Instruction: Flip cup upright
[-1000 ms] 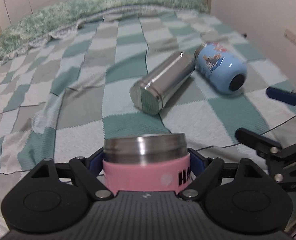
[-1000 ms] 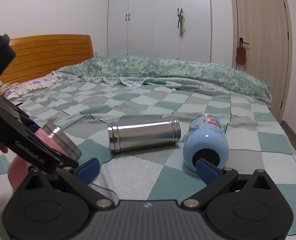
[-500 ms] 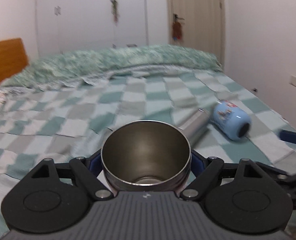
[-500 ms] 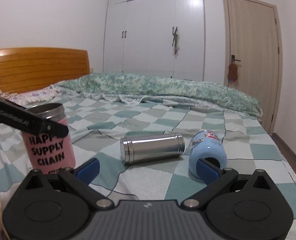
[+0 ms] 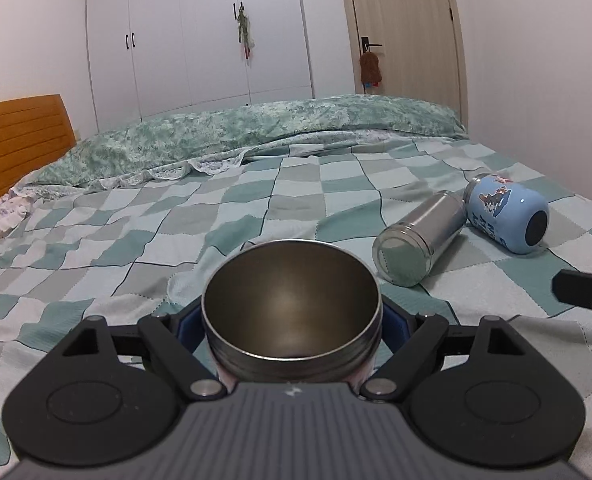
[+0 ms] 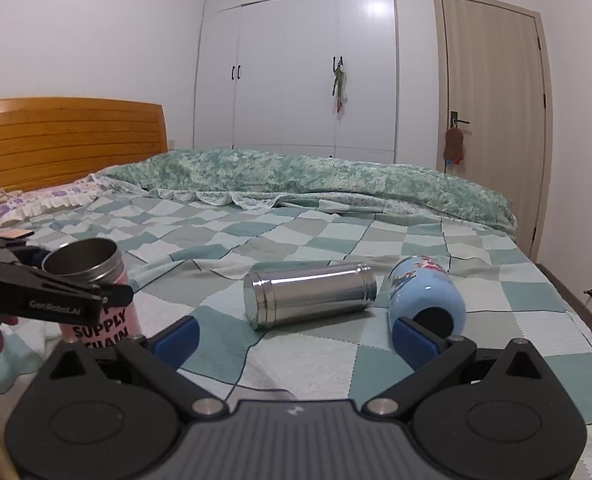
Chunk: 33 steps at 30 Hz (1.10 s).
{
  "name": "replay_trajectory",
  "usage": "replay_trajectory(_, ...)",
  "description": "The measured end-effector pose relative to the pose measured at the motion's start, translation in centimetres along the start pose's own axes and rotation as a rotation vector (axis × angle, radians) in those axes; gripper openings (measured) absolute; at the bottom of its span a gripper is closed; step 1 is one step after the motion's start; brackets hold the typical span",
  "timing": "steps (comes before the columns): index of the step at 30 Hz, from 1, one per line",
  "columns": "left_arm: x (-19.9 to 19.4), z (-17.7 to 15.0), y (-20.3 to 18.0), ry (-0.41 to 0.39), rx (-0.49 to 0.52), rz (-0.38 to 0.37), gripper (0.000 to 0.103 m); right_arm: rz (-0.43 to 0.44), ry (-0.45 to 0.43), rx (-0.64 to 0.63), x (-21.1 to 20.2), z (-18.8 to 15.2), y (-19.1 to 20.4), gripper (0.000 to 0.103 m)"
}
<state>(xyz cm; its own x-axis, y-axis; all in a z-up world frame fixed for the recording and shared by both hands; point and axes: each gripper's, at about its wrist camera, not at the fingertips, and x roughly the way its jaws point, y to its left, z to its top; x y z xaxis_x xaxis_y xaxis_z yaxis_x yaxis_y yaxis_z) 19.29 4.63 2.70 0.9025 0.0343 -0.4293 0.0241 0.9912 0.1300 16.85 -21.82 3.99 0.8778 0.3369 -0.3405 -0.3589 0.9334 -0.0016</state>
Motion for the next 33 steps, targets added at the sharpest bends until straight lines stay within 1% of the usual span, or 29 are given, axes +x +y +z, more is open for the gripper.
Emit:
replay_trajectory(3, 0.0, 0.0, 0.3, 0.002, -0.019, -0.006, 0.087, -0.001, 0.004, 0.001, 0.3, -0.1, 0.0, 0.103)
replay_trajectory(5, -0.3, 0.1, 0.6, 0.012, -0.035, -0.026, 0.095, -0.004, 0.002, 0.004, 0.2, -0.1, 0.1, 0.103)
replay_trajectory(6, -0.7, 0.2, 0.8, 0.0, -0.049, -0.039, 0.103, -0.004, -0.001, 0.004, 0.2, -0.1, 0.1, 0.103)
replay_trajectory(9, -2.7, 0.4, 1.0, -0.085, -0.061, -0.029, 0.103, 0.001, -0.014, 0.014, -0.1, 0.0, -0.1, 0.103)
replay_trajectory(11, -4.4, 0.7, 1.0, -0.134, -0.071, -0.029, 0.103, 0.002, -0.04, 0.027, -0.6, 0.2, -0.1, 0.103)
replay_trajectory(15, -8.0, 1.4, 0.9, -0.194, -0.088, -0.052, 0.103, -0.004, -0.074, 0.038, -2.1, 0.8, 0.1, 0.103)
replay_trajectory(20, -12.6, 1.6, 0.6, -0.248, -0.101, -0.073, 0.103, -0.011, -0.126, 0.036, -5.9, 1.4, 0.7, 0.103)
replay_trajectory(24, -15.8, 0.1, -0.4, -0.263, -0.104, -0.088, 0.103, -0.028, -0.147, 0.036, -9.6, 0.8, 1.1, 0.103)
replay_trajectory(29, -18.0, -3.2, -1.6, -0.269, -0.139, -0.098, 0.103, -0.074, -0.17, 0.053, -13.9, -1.2, 1.0, 0.103)
replay_trajectory(30, -18.2, -3.9, -1.9, -0.282, -0.143, -0.095, 0.103, -0.088, -0.177, 0.056, -14.5, -1.8, 1.0, 0.103)
replay_trajectory(33, -18.5, -6.0, -3.2, -0.325, -0.129, -0.047, 0.103, -0.127, -0.213, 0.065, -16.5, -3.8, 0.7, 0.103)
